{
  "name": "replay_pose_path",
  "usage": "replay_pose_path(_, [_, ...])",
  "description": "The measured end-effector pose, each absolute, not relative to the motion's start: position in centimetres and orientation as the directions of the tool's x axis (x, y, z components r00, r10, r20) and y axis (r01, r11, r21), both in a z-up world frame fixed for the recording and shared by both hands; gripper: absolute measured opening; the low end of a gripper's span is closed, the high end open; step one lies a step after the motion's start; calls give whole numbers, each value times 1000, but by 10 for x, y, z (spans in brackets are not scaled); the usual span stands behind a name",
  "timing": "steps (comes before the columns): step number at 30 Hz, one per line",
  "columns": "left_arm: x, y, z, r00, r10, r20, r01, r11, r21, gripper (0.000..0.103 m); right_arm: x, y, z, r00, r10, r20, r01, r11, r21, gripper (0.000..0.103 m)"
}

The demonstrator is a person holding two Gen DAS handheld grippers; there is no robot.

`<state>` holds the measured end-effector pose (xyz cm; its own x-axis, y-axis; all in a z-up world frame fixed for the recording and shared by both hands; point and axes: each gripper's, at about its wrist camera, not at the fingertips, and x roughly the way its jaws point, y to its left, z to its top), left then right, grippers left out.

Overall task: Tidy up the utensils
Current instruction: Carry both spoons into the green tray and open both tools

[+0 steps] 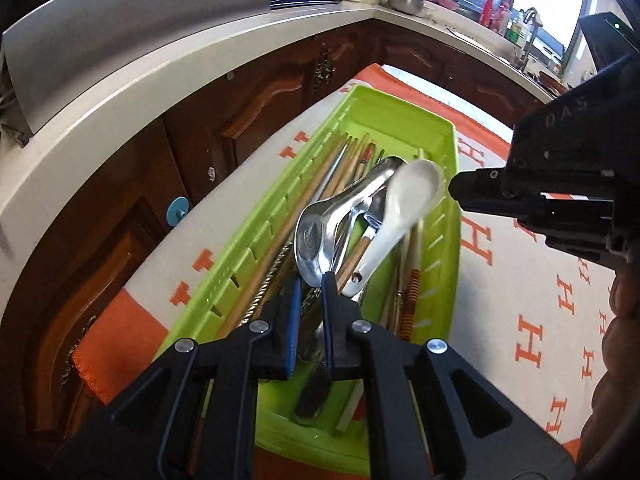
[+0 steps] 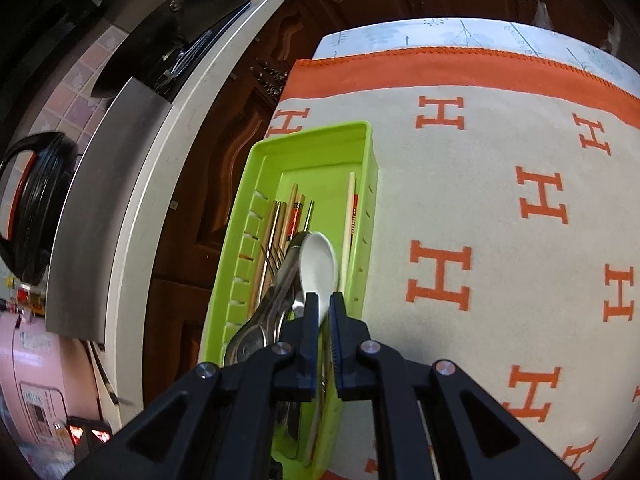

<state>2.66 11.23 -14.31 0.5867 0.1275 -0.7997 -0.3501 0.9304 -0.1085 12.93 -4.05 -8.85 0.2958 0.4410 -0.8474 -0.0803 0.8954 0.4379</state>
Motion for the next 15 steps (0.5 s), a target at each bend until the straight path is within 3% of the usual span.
replay_pose_path(15, [23, 82, -106, 619, 123, -776, -271, 960, -64, 6, 78, -86, -91, 305, 385, -871, -144, 923, 358, 7])
